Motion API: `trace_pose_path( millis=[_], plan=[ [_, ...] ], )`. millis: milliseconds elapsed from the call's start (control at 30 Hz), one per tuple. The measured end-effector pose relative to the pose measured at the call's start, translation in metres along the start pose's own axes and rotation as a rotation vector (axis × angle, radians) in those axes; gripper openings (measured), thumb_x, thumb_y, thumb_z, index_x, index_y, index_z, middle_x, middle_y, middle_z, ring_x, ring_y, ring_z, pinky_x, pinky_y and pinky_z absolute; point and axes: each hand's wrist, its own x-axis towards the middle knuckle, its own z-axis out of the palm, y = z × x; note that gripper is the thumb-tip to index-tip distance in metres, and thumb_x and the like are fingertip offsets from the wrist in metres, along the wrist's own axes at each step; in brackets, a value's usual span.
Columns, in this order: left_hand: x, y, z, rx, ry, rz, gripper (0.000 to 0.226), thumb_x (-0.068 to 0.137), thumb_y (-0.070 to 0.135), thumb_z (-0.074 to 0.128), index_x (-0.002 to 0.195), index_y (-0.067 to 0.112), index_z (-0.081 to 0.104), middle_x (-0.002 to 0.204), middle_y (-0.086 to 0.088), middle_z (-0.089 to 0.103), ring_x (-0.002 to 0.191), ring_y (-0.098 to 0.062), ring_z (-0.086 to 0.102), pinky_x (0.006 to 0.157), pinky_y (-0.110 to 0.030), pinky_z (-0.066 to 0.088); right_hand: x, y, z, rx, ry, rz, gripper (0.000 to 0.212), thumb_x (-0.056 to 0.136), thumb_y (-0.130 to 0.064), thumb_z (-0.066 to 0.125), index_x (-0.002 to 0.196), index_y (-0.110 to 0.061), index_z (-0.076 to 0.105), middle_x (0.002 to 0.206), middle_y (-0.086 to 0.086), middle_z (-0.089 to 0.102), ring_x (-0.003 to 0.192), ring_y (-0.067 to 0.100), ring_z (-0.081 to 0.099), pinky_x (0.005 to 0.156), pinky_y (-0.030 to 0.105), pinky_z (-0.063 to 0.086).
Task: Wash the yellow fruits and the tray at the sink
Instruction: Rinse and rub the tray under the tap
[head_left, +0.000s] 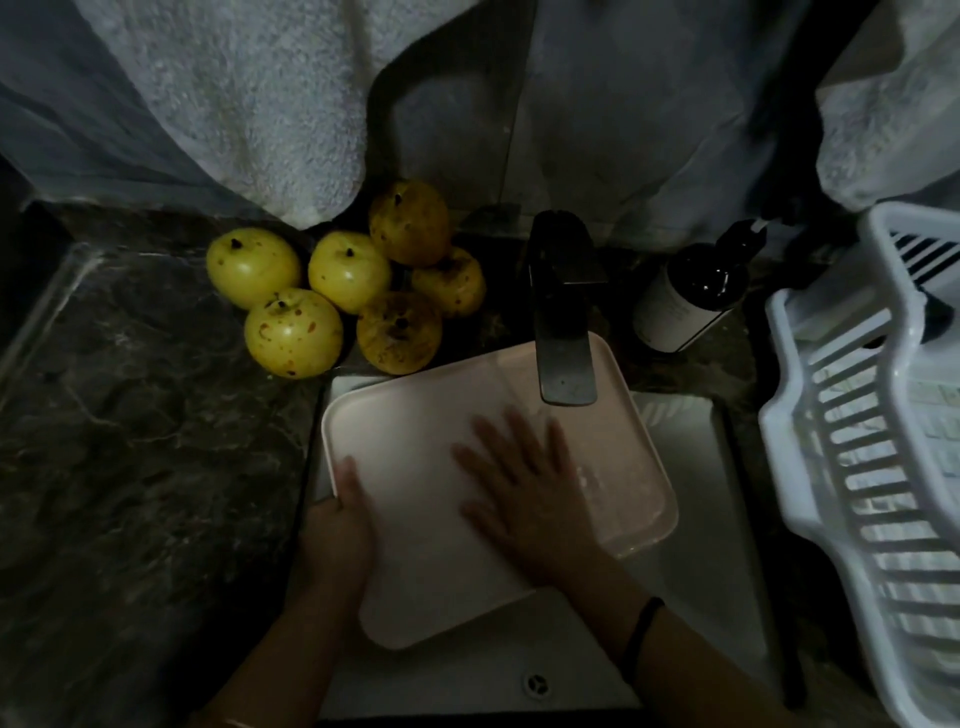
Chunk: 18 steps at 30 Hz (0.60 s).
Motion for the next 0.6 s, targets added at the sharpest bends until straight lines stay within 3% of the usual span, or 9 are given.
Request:
trace_pose_path(
  millis=[100,200,233,300,400,467,533,600],
  plan=[
    [-0.001,-0.001,0.001,0.012,-0.010,-0.003,0.076,0.099,0.050,0.026,0.094,-0.015,0.065,0.097,-0.035,0.062,0.093,-0.042,0.061,0.077,-0.036,0.043,-0.005,0.020,-0.007,-0.004,-0.009,0.236,0.057,0.099,-0.055,0.011,0.148,-0.030,0.025,0.156,0.006,0.023,0.143,0.032,0.021,0.112,0.053,0.004],
    [-0.004,-0.001,-0.003,-0.018,-0.035,-0.010,0.077,0.098,0.052,0.027,0.103,-0.015,0.064,0.106,-0.035,0.061,0.101,-0.041,0.060,0.087,-0.039,0.044,-0.012,0.046,-0.013,0.007,0.065,0.547,0.063,0.098,-0.051,0.016,0.147,-0.013,0.024,0.154,0.011,0.020,0.144,0.030,0.015,0.116,0.047,-0.002],
    [-0.004,-0.001,-0.005,-0.039,-0.043,-0.014,0.076,0.098,0.052,0.029,0.107,-0.016,0.062,0.110,-0.035,0.060,0.105,-0.042,0.059,0.090,-0.039,0.043,-0.015,0.052,-0.017,0.035,0.070,0.630,0.067,0.096,-0.052,0.018,0.148,-0.009,0.024,0.155,0.012,0.019,0.145,0.031,0.015,0.116,0.048,0.002],
    [-0.002,-0.005,-0.007,-0.062,-0.072,-0.018,0.076,0.097,0.052,0.030,0.116,-0.016,0.058,0.118,-0.037,0.056,0.113,-0.042,0.055,0.098,-0.041,0.041,-0.017,0.061,-0.029,0.219,0.071,0.732,0.068,0.096,-0.052,0.030,0.149,-0.009,0.025,0.154,0.014,0.028,0.140,0.033,0.030,0.112,0.046,0.023],
    [-0.002,-0.007,-0.007,-0.086,-0.067,0.006,0.073,0.096,0.053,0.033,0.123,-0.011,0.056,0.123,-0.033,0.055,0.119,-0.041,0.052,0.104,-0.043,0.040,-0.020,0.073,-0.041,0.700,-0.003,0.880,0.069,0.093,-0.040,0.055,0.150,-0.019,0.021,0.144,0.012,0.043,0.123,0.032,0.050,0.097,0.041,0.042],
    [-0.003,-0.011,-0.005,-0.081,-0.063,0.030,0.073,0.093,0.056,0.037,0.113,-0.010,0.062,0.109,-0.026,0.061,0.110,-0.038,0.057,0.098,-0.040,0.043,-0.027,0.086,-0.049,0.967,0.000,1.036,0.070,0.091,-0.034,0.061,0.148,-0.014,0.025,0.140,0.017,0.047,0.121,0.035,0.052,0.097,0.043,0.045],
    [-0.003,-0.011,-0.005,-0.020,-0.056,0.087,0.069,0.092,0.054,0.039,0.086,-0.008,0.066,0.085,-0.022,0.062,0.092,-0.036,0.061,0.081,-0.035,0.045,-0.039,0.092,-0.053,0.964,-0.030,1.025,0.048,0.094,-0.029,0.057,0.134,-0.004,0.047,0.126,0.020,0.058,0.112,0.035,0.057,0.090,0.039,0.047],
    [-0.001,-0.012,-0.002,0.104,-0.043,0.180,0.060,0.097,0.045,0.038,0.072,-0.005,0.061,0.071,-0.023,0.059,0.081,-0.039,0.061,0.070,-0.036,0.044,-0.049,0.091,-0.054,0.910,-0.017,0.968,0.026,0.098,-0.029,0.048,0.106,-0.011,0.064,0.099,0.011,0.067,0.096,0.030,0.060,0.077,0.033,0.046]
  ],
)
